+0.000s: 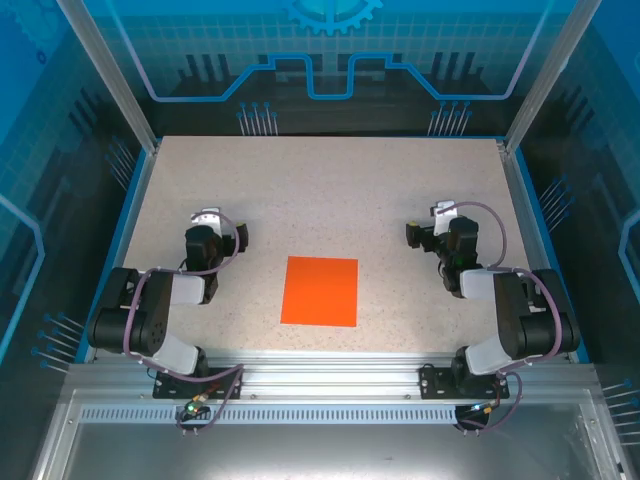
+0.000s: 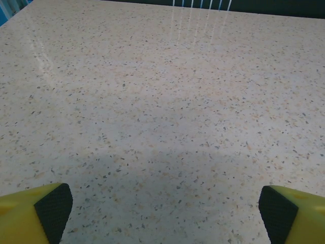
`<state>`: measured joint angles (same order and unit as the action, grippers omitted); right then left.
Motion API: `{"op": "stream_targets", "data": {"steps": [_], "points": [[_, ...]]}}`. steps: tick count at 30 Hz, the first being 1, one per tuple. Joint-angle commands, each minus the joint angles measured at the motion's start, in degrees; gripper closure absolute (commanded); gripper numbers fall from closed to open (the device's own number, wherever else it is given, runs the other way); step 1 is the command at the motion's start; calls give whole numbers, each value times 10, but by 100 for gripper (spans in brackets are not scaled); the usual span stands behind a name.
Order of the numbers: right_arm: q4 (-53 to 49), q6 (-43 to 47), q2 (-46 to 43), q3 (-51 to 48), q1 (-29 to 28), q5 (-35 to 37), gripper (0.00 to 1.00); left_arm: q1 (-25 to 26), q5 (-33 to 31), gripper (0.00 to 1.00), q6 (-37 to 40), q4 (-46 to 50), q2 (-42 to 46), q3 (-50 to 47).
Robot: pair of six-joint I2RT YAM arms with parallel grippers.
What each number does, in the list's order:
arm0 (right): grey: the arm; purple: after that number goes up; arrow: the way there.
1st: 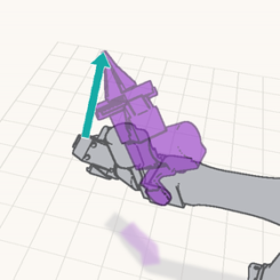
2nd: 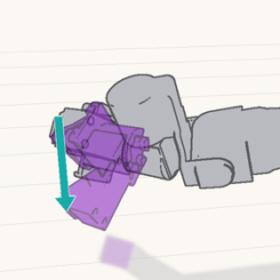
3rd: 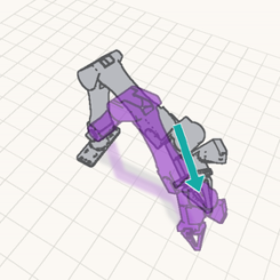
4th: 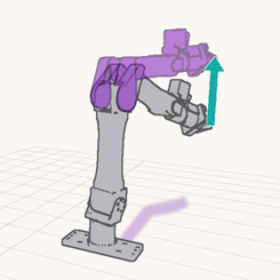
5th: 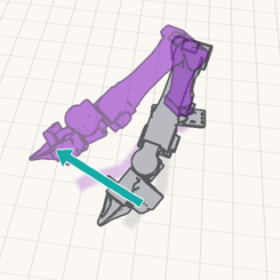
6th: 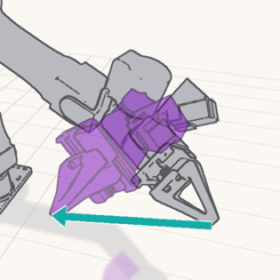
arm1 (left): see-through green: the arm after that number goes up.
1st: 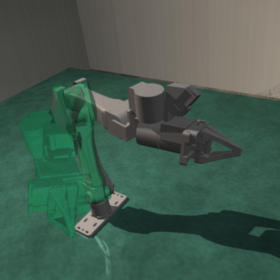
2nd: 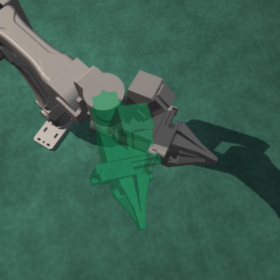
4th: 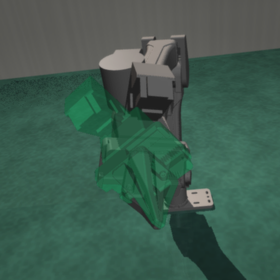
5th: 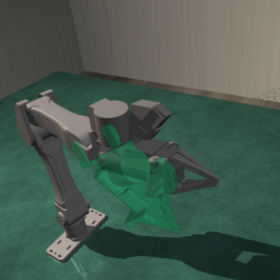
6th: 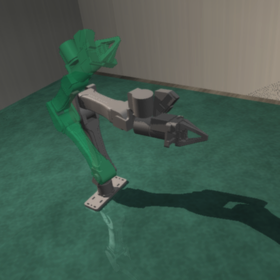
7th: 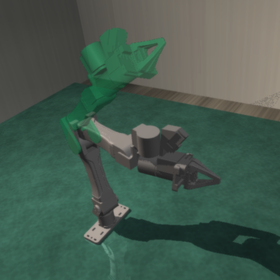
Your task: Fold a paper plane with a square sheet of paper (fold left side to right side)
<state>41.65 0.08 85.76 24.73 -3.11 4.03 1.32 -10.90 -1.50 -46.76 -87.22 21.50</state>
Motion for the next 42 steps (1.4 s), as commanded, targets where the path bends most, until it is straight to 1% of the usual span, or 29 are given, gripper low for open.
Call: {"op": "stream_targets", "data": {"steps": [1,8,16,18,19,20,22,23,25,27,28,29,31,33,34,36,38,40,42], "points": [[20,1,3,-4,-2,2,1,-2,29,2,7,1,2,17],[20,1,4,-3,-1,1,1,-2,30,1,7,2,2,17],[20,-3,2,-5,7,-18,1,-3,32,2,6,1,3,17],[15,-7,0,-2,12,-25,0,-3,14,2,0,17,13,22],[-14,-15,-13,11,14,-14,1,-3,2,2,-5,67,40,35],[-79,-27,-40,32,16,12,0,-3,-15,2,-18,163,80,68],[-200,-48,-98,72,26,22,0,-3,-42,2,-44,352,144,136],[-230,-56,-129,77,27,21,1,-3,-37,2,-60,406,172,155],[-287,-82,-181,84,24,8,0,-1,-8,2,-100,458,218,166],[-365,-113,-207,112,18,-6,0,1,32,2,-153,506,248,181],[-410,-127,-210,128,10,-11,1,5,66,1,-169,532,256,188],[-441,-138,-212,141,0,-21,0,14,82,2,-189,558,259,199],[-485,-162,-205,158,-27,-26,1,40,126,1,-210,585,250,212],[-513,-187,-189,170,-62,-28,0,75,159,2,-229,608,223,230],[-523,-202,-173,177,-89,-23,0,96,180,2,-236,619,201,242],[-527,-216,-136,190,-141,-17,0,138,212,2,-249,632,155,262],[-533,-226,-79,216,-192,-6,1,184,219,1,-256,634,113,276],[-538,-238,-19,247,-224,-8,1,211,222,2,-272,617,75,282],[-551,-251,45,288,-245,-17,0,225,237,5,-289,607,37,287]]}}
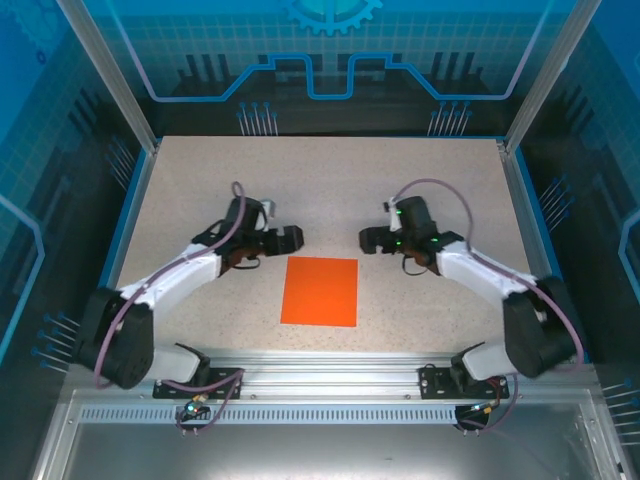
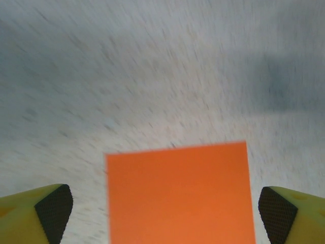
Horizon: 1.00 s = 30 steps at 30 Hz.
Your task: Fold a paper plane with a square sheet of paper (fold left side to right side)
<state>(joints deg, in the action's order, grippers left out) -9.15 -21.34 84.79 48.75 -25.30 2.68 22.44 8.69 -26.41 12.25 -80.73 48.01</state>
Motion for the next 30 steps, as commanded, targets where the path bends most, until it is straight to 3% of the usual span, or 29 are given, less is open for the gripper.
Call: {"op": "stream_targets", "data": {"steps": [1,5,9,22,30], "points": [[-54,-37,84,71,-35,-3,1,17,48,8,-47,17,-48,27],[-95,-39,164,136,-75,27,1,33,90,18,-60,32,-109,41],[-104,-60,183,141,-86,31,1,53,90,23,-62,62,-112,27],[-130,-83,207,133,-124,-1,1,128,93,22,-125,115,-30,-65],[-150,-90,209,133,-148,-22,1,151,82,22,-134,111,-63,-73]]}}
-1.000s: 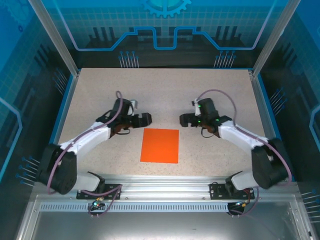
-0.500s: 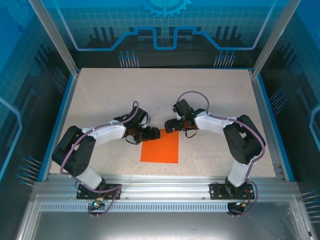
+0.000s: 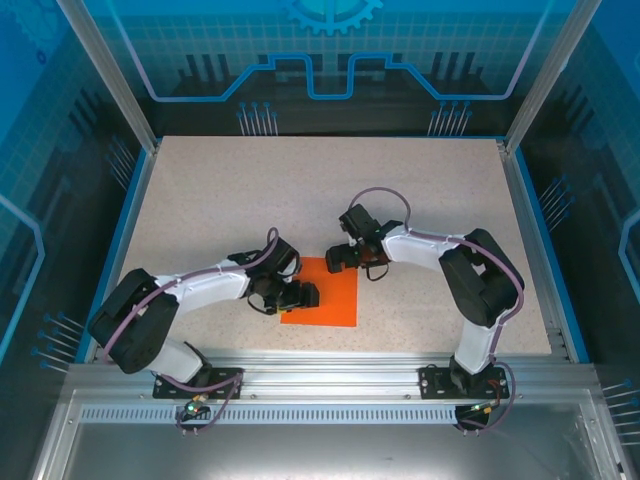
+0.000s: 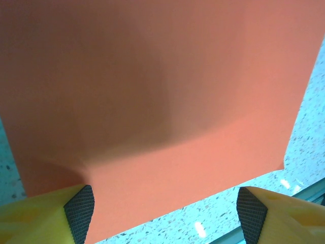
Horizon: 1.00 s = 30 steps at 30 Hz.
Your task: Fold a paper plane with a square sheet of paper (fold left side to right side)
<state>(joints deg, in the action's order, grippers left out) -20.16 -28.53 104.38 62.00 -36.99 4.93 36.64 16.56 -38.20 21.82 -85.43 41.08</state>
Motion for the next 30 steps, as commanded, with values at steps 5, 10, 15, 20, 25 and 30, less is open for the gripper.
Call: {"op": "stream_targets", "data": {"steps": [5,10,15,20,25,30], "points": [[-54,-20,-3,-1,-51,-70,1,21,-10,22,-18,16,-42,5],[-50,-31,-22,-16,-61,-119,1,30,-15,22,-21,13,-50,10],[-40,-37,-30,-33,-61,-151,5,33,-20,22,-23,10,-50,10],[-39,-26,-39,-41,-56,-155,22,34,-21,22,-26,3,-36,6],[-40,-2,-44,-48,-42,-165,47,33,-31,21,-25,-3,0,11],[12,23,-83,-89,-6,-203,59,24,-55,18,-11,22,46,34]]}}
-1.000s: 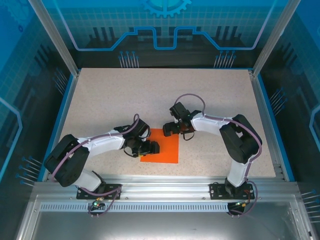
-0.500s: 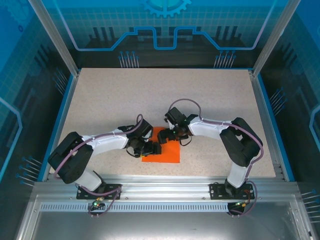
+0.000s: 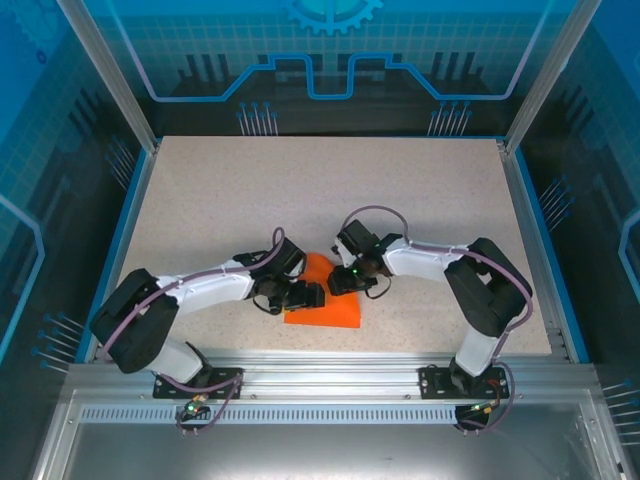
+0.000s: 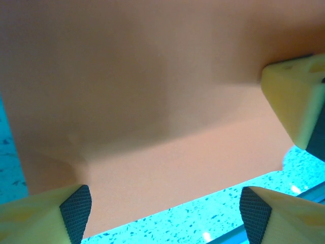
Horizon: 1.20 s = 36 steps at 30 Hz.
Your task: Fold a paper plane with a square sheet of paper (fold left side to right side)
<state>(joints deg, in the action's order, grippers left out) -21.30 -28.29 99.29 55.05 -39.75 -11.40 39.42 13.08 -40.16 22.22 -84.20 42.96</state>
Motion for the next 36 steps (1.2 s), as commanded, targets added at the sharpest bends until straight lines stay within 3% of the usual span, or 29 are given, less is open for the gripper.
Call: {"op": "stream_targets", "data": {"steps": [1,10,15,25,33,36], "points": [[39,26,-43,-30,32,-56,62,-11,-20,18,12,23,43,19],[179,56,-117,-130,140,-228,74,-137,22,16,37,10,149,15],[172,73,-109,-122,146,-252,74,-154,26,15,56,16,173,16],[194,45,-51,-119,124,-240,73,-156,24,15,50,13,184,-15],[137,71,-103,-106,122,-150,99,-155,15,15,68,26,198,-10],[131,88,-124,-107,130,-157,100,-156,16,15,75,23,202,-6]]}}
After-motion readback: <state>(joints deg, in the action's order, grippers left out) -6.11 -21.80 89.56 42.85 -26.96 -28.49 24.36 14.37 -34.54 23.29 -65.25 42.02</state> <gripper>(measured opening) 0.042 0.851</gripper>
